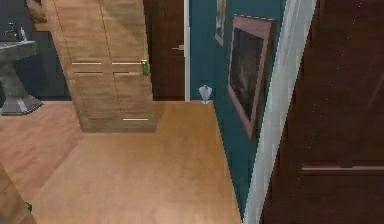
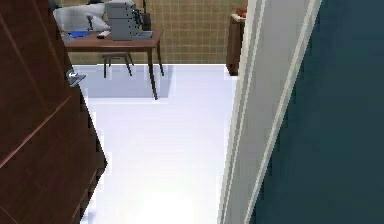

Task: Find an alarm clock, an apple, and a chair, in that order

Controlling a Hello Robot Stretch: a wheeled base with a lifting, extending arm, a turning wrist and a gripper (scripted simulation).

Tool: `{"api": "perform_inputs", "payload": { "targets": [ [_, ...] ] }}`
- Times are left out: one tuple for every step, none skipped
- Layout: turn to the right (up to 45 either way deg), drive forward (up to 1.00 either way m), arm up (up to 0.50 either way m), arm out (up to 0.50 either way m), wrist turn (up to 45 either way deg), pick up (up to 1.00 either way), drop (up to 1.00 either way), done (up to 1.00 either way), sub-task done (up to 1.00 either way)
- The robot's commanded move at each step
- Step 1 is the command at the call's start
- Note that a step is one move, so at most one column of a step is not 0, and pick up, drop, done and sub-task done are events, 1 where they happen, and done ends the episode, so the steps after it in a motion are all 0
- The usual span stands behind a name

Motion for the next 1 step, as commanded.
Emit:
{"api": "perform_inputs", "payload": {
  "targets": [
    [-3.0, 0.00, 0.00, 0.00, 0.0, 0.00, 0.00, 0.00, 0.00]
  ]
}}
